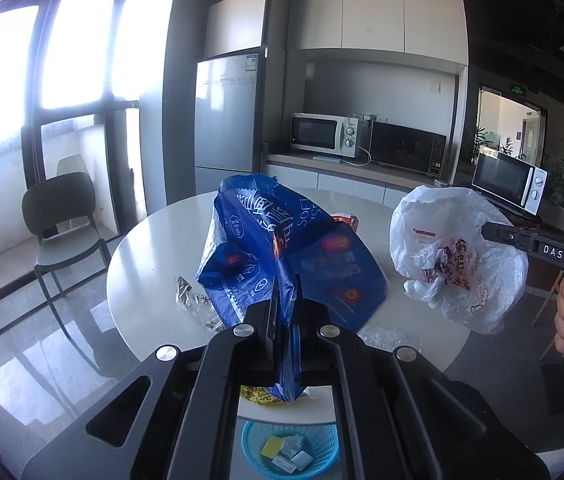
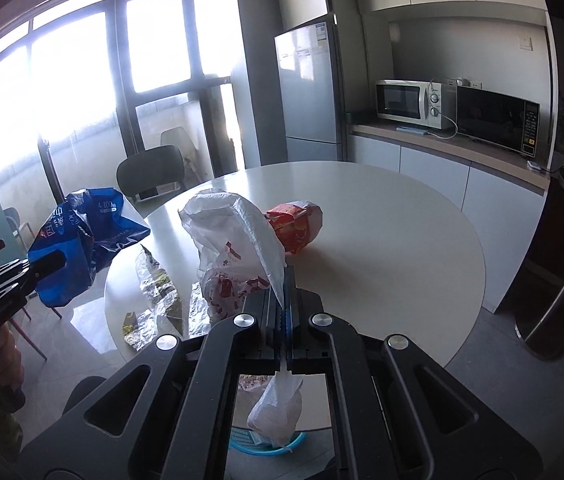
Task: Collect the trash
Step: 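Carry the blue bag and white bag down over the wastebasket with both tools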
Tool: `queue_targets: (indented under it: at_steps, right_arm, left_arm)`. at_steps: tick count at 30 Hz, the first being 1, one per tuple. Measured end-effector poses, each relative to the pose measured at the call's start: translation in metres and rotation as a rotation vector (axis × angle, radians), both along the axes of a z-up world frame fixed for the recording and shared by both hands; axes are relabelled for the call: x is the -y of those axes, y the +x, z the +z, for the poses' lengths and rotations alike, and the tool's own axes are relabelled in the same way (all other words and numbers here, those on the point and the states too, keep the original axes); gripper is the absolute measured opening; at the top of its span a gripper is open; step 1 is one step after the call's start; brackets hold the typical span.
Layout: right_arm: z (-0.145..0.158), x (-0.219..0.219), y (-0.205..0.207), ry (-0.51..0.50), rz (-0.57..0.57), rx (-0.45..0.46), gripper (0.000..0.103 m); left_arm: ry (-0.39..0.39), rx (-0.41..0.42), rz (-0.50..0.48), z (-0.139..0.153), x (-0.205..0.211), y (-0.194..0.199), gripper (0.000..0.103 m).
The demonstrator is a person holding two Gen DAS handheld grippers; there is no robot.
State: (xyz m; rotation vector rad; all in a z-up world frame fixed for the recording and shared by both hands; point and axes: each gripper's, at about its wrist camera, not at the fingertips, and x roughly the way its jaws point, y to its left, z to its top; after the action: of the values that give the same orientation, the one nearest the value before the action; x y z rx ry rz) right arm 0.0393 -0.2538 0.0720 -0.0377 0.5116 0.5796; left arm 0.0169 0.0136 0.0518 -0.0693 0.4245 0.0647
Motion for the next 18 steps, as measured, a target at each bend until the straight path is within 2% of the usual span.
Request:
queue_targets:
  at_steps: [8, 12, 18]
  right_arm:
    - [0.008, 0.000, -0.041, 0.030, 0.080, -0.006, 0.001]
    - [0.002, -0.001, -0.062, 0.013, 0.131, -0.013, 0.001]
    - [-0.010, 0.015, -0.084, -0.006, 0.163, -0.041, 0.001]
  left_arm:
    - [-0.011, -0.049, 0.023, 0.001, -0.004, -0.028, 0.003]
    - [-0.021, -0.112, 0.049, -0.012, -0.010, -0.048, 0.003]
    - [-0.015, -0.158, 0.054, -0.027, -0.010, -0.081, 0.003]
